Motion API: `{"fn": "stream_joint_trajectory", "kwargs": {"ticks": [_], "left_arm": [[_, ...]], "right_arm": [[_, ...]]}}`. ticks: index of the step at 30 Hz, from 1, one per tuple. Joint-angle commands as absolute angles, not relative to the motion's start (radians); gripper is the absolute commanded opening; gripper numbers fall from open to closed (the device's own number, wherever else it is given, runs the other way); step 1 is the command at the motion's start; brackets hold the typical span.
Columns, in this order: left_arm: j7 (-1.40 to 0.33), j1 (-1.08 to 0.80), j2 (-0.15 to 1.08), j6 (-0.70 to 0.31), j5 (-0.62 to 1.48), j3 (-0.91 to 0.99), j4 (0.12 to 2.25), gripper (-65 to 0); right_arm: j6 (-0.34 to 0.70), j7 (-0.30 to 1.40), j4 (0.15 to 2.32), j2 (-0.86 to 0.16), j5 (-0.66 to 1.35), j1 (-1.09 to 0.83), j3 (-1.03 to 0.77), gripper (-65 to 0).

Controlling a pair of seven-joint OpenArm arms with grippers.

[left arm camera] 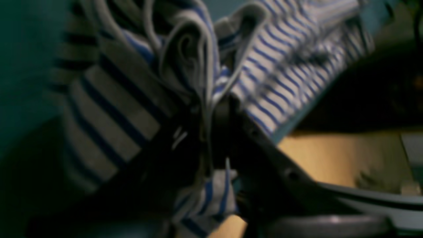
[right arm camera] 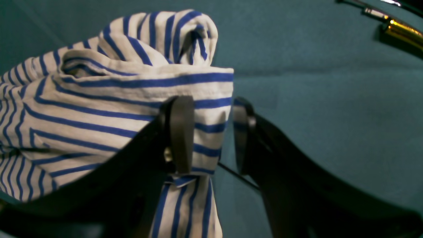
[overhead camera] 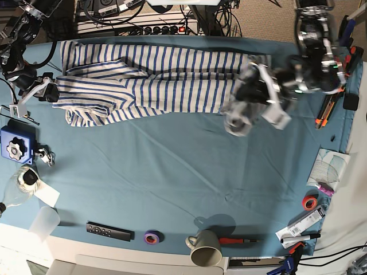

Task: Fold the T-shirt properly
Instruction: 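Lift the shirt end with the left gripper and fold it toward the right gripper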

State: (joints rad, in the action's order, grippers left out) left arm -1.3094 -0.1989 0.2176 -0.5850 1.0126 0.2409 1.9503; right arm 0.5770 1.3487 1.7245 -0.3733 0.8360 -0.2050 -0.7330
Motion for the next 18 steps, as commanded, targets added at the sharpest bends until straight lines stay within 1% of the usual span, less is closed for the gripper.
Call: {"fn": "stream_joint_trajectory", "kwargs": {"ticks": [1, 4, 9, 14, 18], "left_arm": [[-1.283, -0.187, 0.215, -0.587, 1.038, 0.213, 1.969, -65.0], [-1.279, -0.181, 0.176, -0.585, 1.007, 0.124, 1.975, -65.0], [-1.224, -0.171, 0.115, -0.583, 0.926, 0.004, 1.984, -65.0], [-1.149, -0.138, 0.077, -0.526, 0.754, -0.107, 1.984, -65.0], [-1.127, -0.128, 0.064, -0.49, 0.651, -0.186, 1.983, -65.0]], "right_arm": [[0.58, 1.324, 1.742, -0.396, 0.845, -0.196, -0.741, -44.8], [0.58, 1.32, 1.742, -0.396, 0.845, -0.196, -0.741, -44.8], [0.58, 1.316, 1.742, -0.396, 0.844, -0.196, -0.741, -44.8], [0.58, 1.317, 1.742, -0.396, 0.845, -0.196, -0.741, -44.8], [0.58, 1.316, 1.742, -0.396, 0.845, -0.196, -0.741, -44.8]]}}
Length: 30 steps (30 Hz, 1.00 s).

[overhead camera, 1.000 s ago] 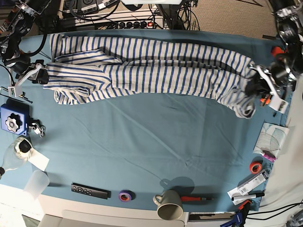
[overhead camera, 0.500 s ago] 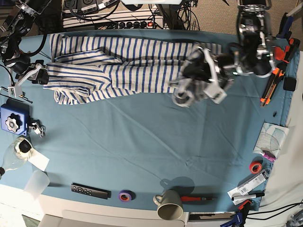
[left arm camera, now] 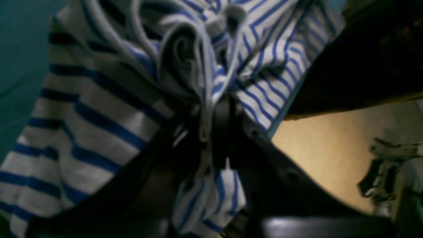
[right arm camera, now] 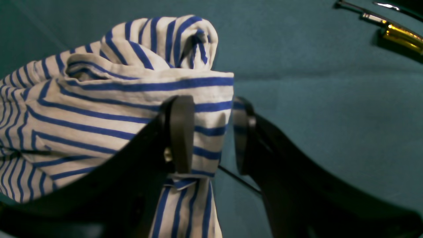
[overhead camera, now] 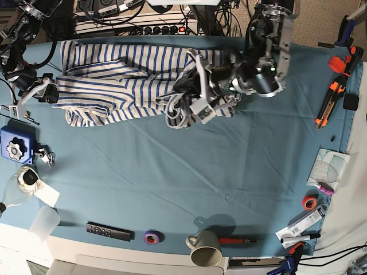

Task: Fold the T-shirt properly
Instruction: 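Lift the shirt end with the left gripper and fold it toward the right gripper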

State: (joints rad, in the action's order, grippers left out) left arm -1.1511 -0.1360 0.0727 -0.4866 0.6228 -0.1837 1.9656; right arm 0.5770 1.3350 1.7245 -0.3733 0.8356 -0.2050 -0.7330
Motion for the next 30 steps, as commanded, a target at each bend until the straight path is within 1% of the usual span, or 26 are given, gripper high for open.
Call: {"fn": "stream_joint_trajectory", "kwargs": {"ticks": [1, 6, 10, 18, 21, 22, 23, 30], "left_arm": [[-1.127, -0.128, 0.06, -0.49, 0.634, -0.204, 1.983, -65.0], [-1.075, -0.128, 0.039, -0.49, 0.563, -0.282, 1.983, -65.0], [-1.01, -0.127, 0.024, -0.49, 0.511, -0.307, 1.983, -65.0], [-1.021, -0.128, 0.017, -0.499, 0.49, -0.305, 1.983, -64.4], [-1.021, -0.128, 0.017, -0.498, 0.508, -0.305, 1.983, -42.4], [-1.021, -0.128, 0.017, -0.498, 0.518, -0.305, 1.983, -37.1], [-1.021, -0.128, 0.017, -0.498, 0.532, -0.305, 1.983, -34.2], [-1.048, -0.128, 0.017, -0.498, 0.675, -0.305, 1.996, -34.0]], "right_arm": [[0.58, 1.316, 1.742, -0.396, 0.845, -0.196, -0.741, -44.8], [0.58, 1.316, 1.742, -0.396, 0.845, -0.196, -0.741, -44.8], [0.58, 1.316, 1.742, -0.396, 0.845, -0.196, -0.741, -44.8], [0.58, 1.316, 1.742, -0.396, 0.845, -0.196, -0.741, -44.8], [0.58, 1.315, 1.742, -0.396, 0.845, -0.196, -0.741, -44.8], [0.58, 1.315, 1.742, -0.396, 0.845, -0.196, -0.741, -44.8], [0.58, 1.312, 1.742, -0.396, 0.845, -0.196, -0.741, -44.8], [0.58, 1.301, 1.742, -0.396, 0.844, -0.196, -0.741, -44.8]]}}
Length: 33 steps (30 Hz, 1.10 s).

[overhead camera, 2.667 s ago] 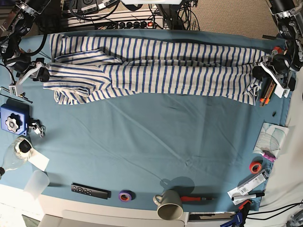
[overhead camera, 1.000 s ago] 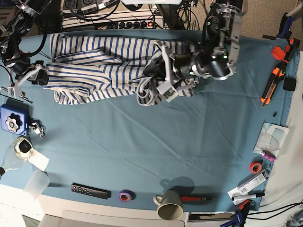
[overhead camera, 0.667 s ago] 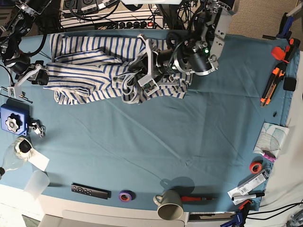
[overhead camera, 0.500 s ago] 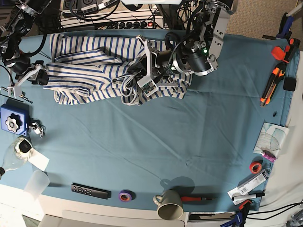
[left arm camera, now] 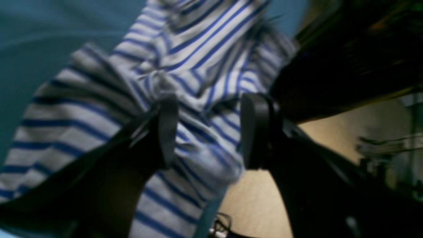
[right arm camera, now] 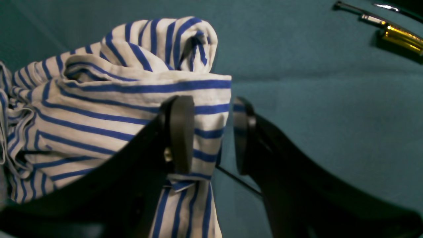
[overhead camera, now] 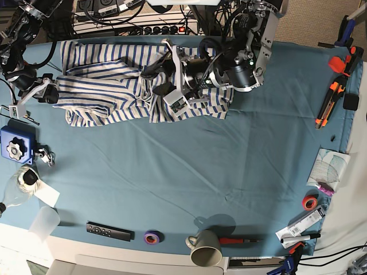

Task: Fold the T-shirt properly
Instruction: 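Lift the shirt end with the left gripper and fold it toward the right gripper, then hold the folded end with the left gripper while the right gripper regrasps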

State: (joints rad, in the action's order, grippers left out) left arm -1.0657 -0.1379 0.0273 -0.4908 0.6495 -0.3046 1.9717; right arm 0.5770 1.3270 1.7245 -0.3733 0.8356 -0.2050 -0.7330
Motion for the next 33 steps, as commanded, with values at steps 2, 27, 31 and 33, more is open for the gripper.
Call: {"fn": "stream_joint_trajectory", "kwargs": {"ticks": [2, 27, 31, 33], "left_arm": [[-1.076, -0.128, 0.017, -0.494, 0.673, -0.302, 2.022, -37.7], [-1.12, -0.236, 0.161, -0.408, 0.553, 0.003, 2.016, -65.0], [-1.112, -0.236, 0.161, -0.408, 0.551, -0.044, 1.974, -65.0], [-1.094, -0.235, 0.161, -0.408, 0.537, -0.069, 1.964, -65.0]], "right_arm": [[0.58, 1.301, 1.742, -0.396, 0.844, -0.196, -0.741, -44.8], [0.587, 1.287, 1.742, -0.396, 0.883, -0.141, -0.741, -44.8], [0.586, 1.31, 1.742, -0.396, 0.889, -0.141, -0.741, -44.8], [0.587, 1.346, 1.742, -0.396, 0.935, -0.142, -0.741, -44.8]]}}
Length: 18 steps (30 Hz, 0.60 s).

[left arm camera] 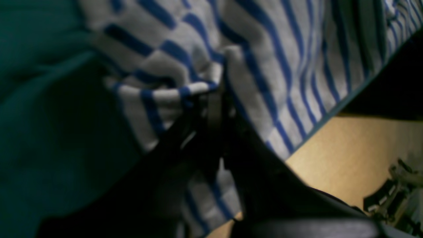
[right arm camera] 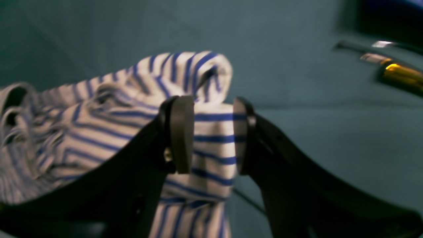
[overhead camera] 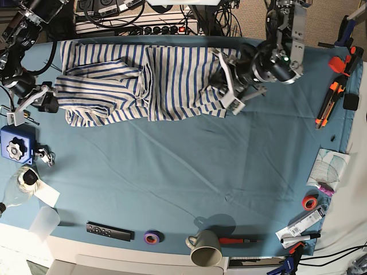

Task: Fold the T-shirt properly
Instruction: 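Hold the folded end with the left gripper while the right gripper regrasps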

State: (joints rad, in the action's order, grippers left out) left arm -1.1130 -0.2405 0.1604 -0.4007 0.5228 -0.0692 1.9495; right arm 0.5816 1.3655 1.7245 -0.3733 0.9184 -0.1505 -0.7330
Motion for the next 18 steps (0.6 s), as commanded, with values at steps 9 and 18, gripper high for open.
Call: {"fn": "stream_joint_trajectory", "kwargs": {"ticks": [9, 18], "left_arm": [[-1.083, -0.236, 0.161, -0.408, 0.512, -0.115, 1.964, -65.0], [-1.083, -0.236, 0.161, -0.408, 0.513, -0.115, 1.964, -65.0]], "right_arm": [[0.627, 1.363, 1.74, -0.393, 0.873, -0.187, -0.741, -37.8], [0.584, 1.291, 1.739, -0.39, 0.854, -0.233, -0.738, -34.5]]}}
